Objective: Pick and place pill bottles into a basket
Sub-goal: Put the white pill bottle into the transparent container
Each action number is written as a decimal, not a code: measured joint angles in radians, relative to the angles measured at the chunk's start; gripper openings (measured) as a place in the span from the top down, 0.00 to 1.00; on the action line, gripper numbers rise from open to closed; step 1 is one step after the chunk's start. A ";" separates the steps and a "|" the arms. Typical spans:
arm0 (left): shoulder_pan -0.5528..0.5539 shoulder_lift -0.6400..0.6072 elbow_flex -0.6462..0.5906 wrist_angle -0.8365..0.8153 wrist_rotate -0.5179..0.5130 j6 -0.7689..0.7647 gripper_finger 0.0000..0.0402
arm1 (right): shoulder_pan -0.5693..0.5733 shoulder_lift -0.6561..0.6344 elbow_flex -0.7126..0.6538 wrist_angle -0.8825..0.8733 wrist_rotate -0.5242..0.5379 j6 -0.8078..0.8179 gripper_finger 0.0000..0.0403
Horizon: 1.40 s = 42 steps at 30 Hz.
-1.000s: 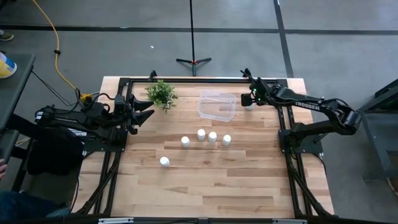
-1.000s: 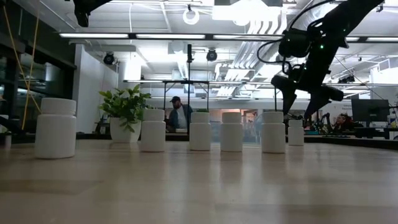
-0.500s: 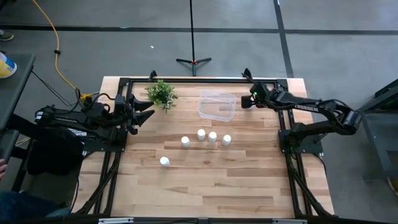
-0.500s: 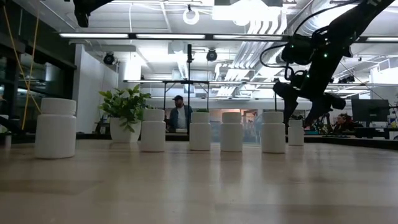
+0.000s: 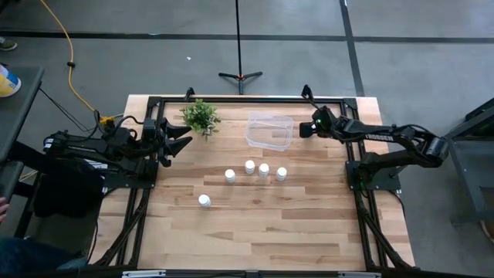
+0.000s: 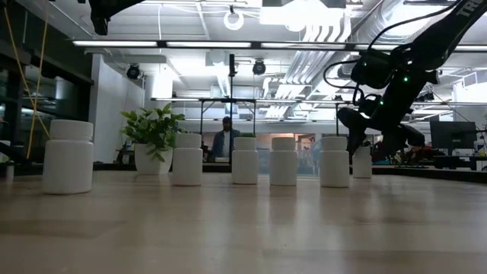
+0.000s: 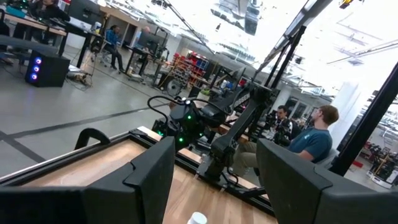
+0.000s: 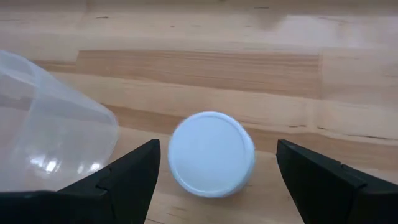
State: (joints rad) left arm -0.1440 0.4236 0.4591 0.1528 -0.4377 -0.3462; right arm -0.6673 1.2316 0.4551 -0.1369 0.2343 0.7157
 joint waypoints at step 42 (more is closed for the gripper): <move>0.000 0.000 0.000 -0.005 -0.002 -0.004 0.35 | 0.045 0.186 -0.013 0.138 0.001 -0.183 0.23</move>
State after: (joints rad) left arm -0.1440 0.4233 0.4591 0.1474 -0.4398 -0.3504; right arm -0.6220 1.4173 0.4419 0.0014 0.2353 0.5331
